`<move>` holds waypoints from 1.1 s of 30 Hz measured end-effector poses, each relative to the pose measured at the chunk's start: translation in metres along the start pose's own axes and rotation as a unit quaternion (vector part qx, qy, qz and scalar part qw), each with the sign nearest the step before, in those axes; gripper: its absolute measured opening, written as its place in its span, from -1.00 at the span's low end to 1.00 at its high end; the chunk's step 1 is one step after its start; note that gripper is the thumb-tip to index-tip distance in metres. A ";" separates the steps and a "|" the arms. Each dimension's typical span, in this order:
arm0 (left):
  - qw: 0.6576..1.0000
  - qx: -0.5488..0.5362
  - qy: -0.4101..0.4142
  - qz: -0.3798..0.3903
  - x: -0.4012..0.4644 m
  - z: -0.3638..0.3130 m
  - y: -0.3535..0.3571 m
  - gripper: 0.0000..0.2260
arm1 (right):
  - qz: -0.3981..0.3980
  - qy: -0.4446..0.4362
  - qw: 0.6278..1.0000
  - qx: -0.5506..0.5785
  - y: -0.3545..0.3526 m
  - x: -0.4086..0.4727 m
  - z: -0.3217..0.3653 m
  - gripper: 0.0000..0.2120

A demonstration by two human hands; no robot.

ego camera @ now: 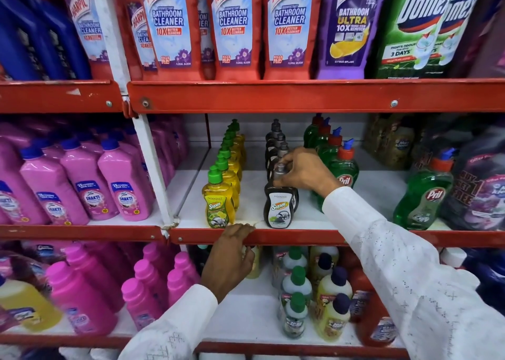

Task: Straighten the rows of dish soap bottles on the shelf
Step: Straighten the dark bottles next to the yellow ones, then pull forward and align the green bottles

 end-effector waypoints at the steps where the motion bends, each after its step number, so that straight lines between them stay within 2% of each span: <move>1: 1.000 0.001 -0.002 0.001 0.000 -0.001 0.000 -0.56 | -0.002 -0.004 1.000 0.007 0.000 0.000 0.000 -0.55; 5: 1.000 0.011 -0.015 -0.005 -0.007 -0.009 0.005 -0.55 | -0.028 -0.038 0.998 0.044 -0.005 -0.012 0.000 -0.42; 8: 0.999 0.037 0.021 -0.016 -0.014 -0.027 0.016 -0.51 | -0.081 -0.077 0.990 0.090 -0.005 -0.039 -0.008 -0.34; 14: 0.970 0.128 0.201 -0.038 0.002 -0.081 0.031 -0.48 | -0.229 -0.106 0.967 0.026 -0.017 -0.106 -0.068 -0.58; 16: 0.965 0.132 0.227 -0.025 0.008 -0.097 0.037 -0.46 | -0.269 -0.101 0.958 0.022 -0.023 -0.124 -0.094 -0.60; 19: 0.970 0.111 0.218 0.002 0.015 -0.116 0.047 -0.42 | -0.349 -0.068 0.935 0.003 -0.035 -0.143 -0.137 -0.51; 25: 0.976 0.101 0.189 0.029 0.017 -0.123 0.057 -0.46 | -0.480 0.052 0.876 0.004 -0.076 -0.138 -0.200 -0.19; 29: 0.979 0.100 0.174 0.042 0.018 -0.124 0.057 -0.42 | -0.469 0.111 0.876 0.029 -0.091 -0.127 -0.223 -0.12; 33: 0.983 0.089 0.159 0.036 0.017 -0.125 0.052 -0.39 | -0.447 0.119 0.885 0.052 -0.098 -0.120 -0.235 -0.15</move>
Point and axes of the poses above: each hand's wrist, its own x-axis towards the middle knuckle, its own y-axis out of the palm, z = x × y, the point moved 4 cm from there along x, towards the middle knuckle, and after that the axes turned 14 degrees about x, right-handed, at the moved point
